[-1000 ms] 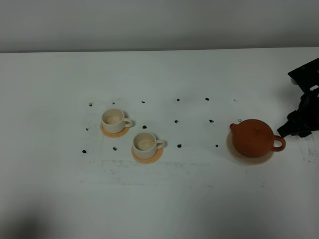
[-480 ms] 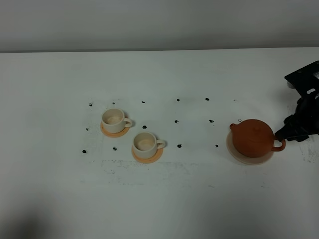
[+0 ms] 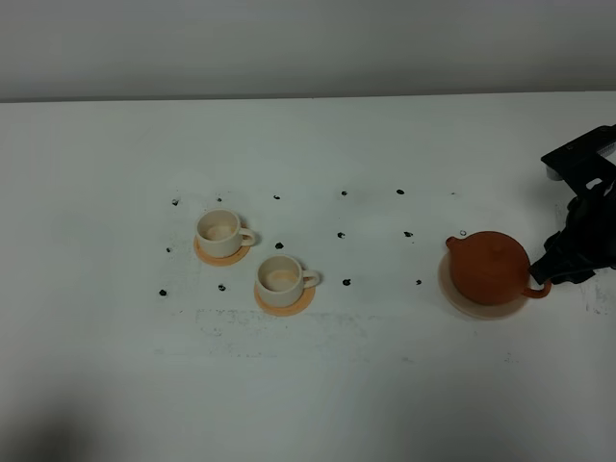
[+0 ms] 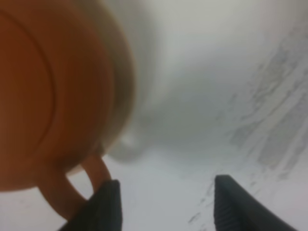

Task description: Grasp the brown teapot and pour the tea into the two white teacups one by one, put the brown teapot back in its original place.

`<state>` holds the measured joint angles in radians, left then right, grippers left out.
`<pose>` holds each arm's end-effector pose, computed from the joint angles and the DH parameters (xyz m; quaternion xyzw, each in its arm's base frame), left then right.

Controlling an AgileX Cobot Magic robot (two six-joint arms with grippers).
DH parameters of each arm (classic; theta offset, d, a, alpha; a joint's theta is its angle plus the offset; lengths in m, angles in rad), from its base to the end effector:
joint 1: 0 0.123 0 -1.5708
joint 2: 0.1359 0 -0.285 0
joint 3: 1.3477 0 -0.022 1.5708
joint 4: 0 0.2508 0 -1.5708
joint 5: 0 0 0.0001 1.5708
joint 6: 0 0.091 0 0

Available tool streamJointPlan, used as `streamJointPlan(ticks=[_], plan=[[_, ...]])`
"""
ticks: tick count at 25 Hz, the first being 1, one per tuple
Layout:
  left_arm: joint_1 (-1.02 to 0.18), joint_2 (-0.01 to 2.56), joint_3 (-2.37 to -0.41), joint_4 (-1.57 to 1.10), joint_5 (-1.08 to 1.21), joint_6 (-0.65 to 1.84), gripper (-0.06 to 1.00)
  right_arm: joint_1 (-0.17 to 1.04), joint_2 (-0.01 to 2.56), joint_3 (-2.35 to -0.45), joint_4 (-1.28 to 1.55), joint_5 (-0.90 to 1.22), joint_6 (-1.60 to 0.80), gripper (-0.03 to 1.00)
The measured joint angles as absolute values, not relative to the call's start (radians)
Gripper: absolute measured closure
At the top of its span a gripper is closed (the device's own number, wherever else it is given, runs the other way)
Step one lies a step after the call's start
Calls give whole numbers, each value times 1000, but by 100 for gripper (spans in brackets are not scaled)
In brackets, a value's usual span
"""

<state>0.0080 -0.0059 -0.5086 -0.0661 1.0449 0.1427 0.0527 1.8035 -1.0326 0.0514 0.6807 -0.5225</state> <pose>-0.0062 -0.0053 0.2811 0.0581 0.8428 0.0073 0.5351 0.3290 0.0203 0.1585 -0.2646 0.9587 -0.0063 0.1044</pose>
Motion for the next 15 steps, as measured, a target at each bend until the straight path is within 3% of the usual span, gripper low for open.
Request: streamJointPlan(ticks=[15], plan=[[8, -6, -509, -65, 1045, 143, 58, 53, 1804, -1038, 196, 764, -558, 58]])
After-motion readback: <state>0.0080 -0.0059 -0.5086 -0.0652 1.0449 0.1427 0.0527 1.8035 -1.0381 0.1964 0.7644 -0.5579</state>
